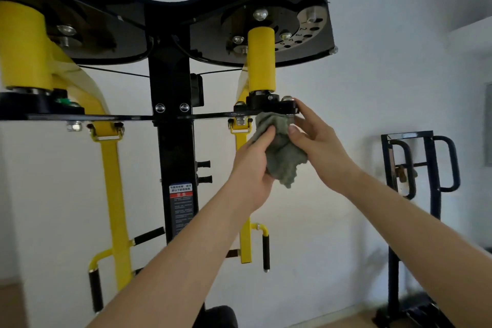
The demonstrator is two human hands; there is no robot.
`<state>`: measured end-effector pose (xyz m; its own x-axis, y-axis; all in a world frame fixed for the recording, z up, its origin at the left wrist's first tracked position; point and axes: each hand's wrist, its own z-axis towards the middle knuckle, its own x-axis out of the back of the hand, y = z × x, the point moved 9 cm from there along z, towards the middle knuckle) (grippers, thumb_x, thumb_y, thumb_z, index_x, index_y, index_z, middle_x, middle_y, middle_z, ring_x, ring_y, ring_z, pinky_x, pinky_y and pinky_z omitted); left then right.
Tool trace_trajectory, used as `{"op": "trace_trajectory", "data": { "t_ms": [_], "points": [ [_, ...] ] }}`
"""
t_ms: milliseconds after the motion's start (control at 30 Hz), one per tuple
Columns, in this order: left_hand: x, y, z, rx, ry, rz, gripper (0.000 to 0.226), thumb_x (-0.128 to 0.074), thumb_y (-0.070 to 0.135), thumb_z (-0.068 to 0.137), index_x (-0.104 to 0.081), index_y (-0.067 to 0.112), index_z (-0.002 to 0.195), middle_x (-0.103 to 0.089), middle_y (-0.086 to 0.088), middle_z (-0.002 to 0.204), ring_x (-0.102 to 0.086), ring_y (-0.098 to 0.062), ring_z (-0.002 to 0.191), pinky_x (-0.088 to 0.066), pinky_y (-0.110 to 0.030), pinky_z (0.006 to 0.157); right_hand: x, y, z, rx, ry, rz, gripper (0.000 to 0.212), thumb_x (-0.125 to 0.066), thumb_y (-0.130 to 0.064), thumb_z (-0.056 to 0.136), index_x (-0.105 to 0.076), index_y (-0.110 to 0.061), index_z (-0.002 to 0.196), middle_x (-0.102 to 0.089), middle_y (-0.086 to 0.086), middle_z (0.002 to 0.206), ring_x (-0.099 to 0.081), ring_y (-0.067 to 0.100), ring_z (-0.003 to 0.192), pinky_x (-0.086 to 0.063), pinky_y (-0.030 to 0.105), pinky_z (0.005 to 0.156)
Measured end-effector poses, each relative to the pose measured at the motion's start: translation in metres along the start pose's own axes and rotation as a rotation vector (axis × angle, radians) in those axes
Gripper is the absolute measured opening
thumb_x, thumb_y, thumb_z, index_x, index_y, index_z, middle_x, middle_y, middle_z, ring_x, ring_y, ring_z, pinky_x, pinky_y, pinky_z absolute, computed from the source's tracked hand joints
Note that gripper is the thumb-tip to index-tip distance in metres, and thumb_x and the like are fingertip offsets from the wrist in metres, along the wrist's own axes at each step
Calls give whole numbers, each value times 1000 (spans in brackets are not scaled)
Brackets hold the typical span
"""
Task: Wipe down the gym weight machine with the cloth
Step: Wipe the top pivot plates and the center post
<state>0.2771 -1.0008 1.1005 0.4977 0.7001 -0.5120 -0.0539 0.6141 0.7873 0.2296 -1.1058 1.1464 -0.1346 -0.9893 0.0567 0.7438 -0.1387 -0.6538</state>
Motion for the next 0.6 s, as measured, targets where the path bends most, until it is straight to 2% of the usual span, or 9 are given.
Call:
{"op": "trace_trajectory", "data": {
  "t_ms": [67, 133, 200, 300, 400, 533, 600],
  "points": [
    [21, -6, -6, 29, 14, 131, 29, -65, 26, 97, -68, 13, 123, -75, -10, 114, -73, -29, 105, -59, -41, 87, 2, 16, -17, -37, 25, 13, 53, -58, -12, 100, -43, -28, 148, -66, 2, 130, -68, 17, 112, -58, 36, 92],
    [42, -14, -13, 56, 48, 247, 32, -68, 27, 95, -69, 11, 123, -76, -11, 112, -73, -29, 105, -58, -44, 93, 2, 34, -32, -60, 39, -18, 47, -64, -11, 97, -52, -23, 141, -67, 2, 125, -68, 19, 108, -58, 42, 94],
    [60, -21, -21, 74, 77, 351, 29, -67, 28, 96, -70, 11, 119, -77, -9, 110, -74, -28, 103, -59, -42, 91, -6, 53, -46, -82, -10, -21, 47, -69, -7, 92, -58, -22, 135, -67, 1, 123, -66, 19, 111, -57, 37, 95],
    [83, -28, -32, 112, 70, 519, 30, -66, 31, 96, -72, 9, 115, -76, -12, 109, -73, -30, 104, -57, -41, 93, -20, 73, -59, -55, -96, -113, 42, -72, 2, 86, -68, -20, 122, -72, -4, 115, -66, 12, 108, -56, 26, 88],
    [114, -29, -44, 133, 95, 717, 34, -65, 37, 96, -75, 7, 107, -77, -13, 103, -74, -29, 100, -58, -43, 92, -32, 97, -64, -109, -166, -128, 33, -69, 5, 86, -74, -21, 106, -76, -5, 99, -70, 13, 95, -58, 27, 84],
    [157, -14, -59, 110, 175, 969, 34, -64, 42, 95, -79, 11, 97, -79, -3, 94, -75, -20, 93, -60, -36, 87, -57, 134, -69, -283, -215, -130, 14, -70, -8, 90, -76, -20, 90, -73, -7, 79, -66, 3, 74, -54, 20, 66],
    [178, -4, -63, 73, 222, 984, 28, -66, 41, 95, -80, 17, 95, -78, 2, 94, -74, -17, 94, -59, -32, 82, -75, 153, -71, -381, -272, -174, 9, -69, -19, 92, -77, -17, 91, -75, 1, 84, -68, 8, 78, -58, 30, 73]
  ]
}}
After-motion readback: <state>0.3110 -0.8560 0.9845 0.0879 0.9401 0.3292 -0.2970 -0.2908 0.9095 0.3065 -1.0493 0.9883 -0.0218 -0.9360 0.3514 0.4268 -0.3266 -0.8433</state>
